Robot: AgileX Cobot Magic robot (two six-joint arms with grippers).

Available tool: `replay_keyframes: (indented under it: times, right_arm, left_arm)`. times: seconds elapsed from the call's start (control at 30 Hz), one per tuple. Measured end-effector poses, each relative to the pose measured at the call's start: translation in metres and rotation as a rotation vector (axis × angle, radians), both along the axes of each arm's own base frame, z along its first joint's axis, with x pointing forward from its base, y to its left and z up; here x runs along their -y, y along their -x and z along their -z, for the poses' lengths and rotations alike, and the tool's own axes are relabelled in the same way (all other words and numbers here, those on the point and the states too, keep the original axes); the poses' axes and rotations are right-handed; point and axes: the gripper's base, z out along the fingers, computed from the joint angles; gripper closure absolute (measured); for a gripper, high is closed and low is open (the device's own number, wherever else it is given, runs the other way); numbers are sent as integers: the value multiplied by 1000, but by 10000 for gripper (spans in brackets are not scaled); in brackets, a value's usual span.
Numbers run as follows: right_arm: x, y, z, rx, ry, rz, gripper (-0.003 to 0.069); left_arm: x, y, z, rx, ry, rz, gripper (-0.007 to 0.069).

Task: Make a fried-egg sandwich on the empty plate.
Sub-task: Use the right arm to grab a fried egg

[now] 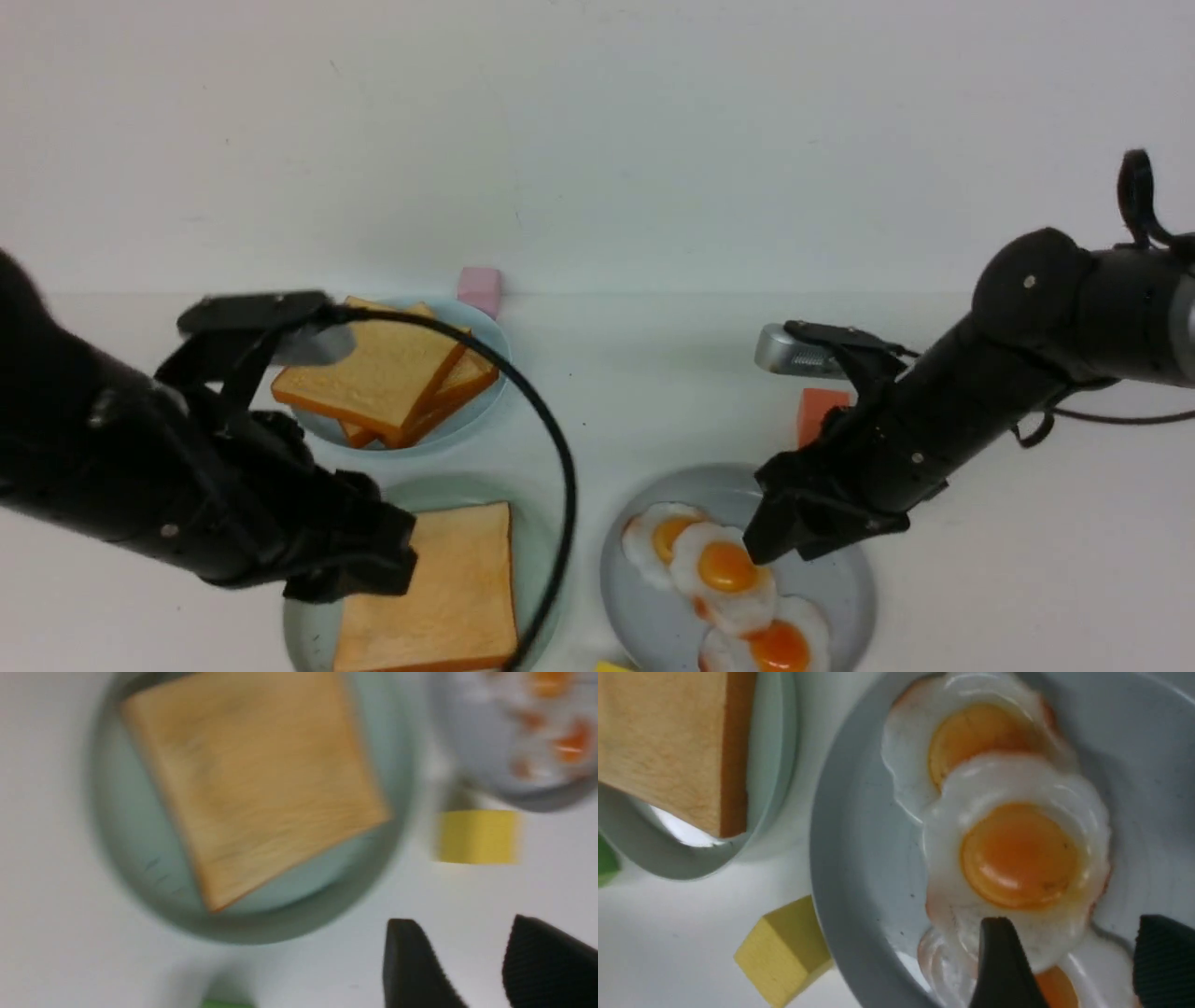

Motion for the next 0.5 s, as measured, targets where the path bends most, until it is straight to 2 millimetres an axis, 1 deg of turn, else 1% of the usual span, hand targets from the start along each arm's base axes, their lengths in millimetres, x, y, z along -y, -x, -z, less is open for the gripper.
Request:
replay_keyframes:
  times: [0.07,0.1,0.13,0.17,0.2,0.23,0.3,0.37,0.43,0.5]
  right_arm:
    - [5,-5,7,-22,-41,12,262]
    - [7,-7,11,-32,-57,20,262]
    - [8,-9,14,-36,-64,23,262]
    - [8,-9,15,-35,-65,22,262]
    - [9,-11,20,-47,-72,29,262]
    - [9,-12,24,-54,-74,29,262]
    - [9,-13,31,-74,-80,35,269]
    - [8,-13,36,-85,-79,35,279]
    - [8,-14,39,-97,-90,39,305]
    - [9,-15,41,-104,-97,45,365]
  left_arm:
    - [6,15,-13,63,13,75,461]
    - [8,23,-19,90,21,111,518]
    - [10,28,-23,107,26,132,557]
    - [11,31,-24,115,28,142,575]
    - [13,37,-29,135,36,169,624]
    - [14,42,-31,150,41,190,638]
    - [15,51,-35,173,48,225,638]
    - [16,54,-37,180,52,236,638]
    - [16,56,-38,187,55,245,638]
    - [15,57,-39,189,54,245,638]
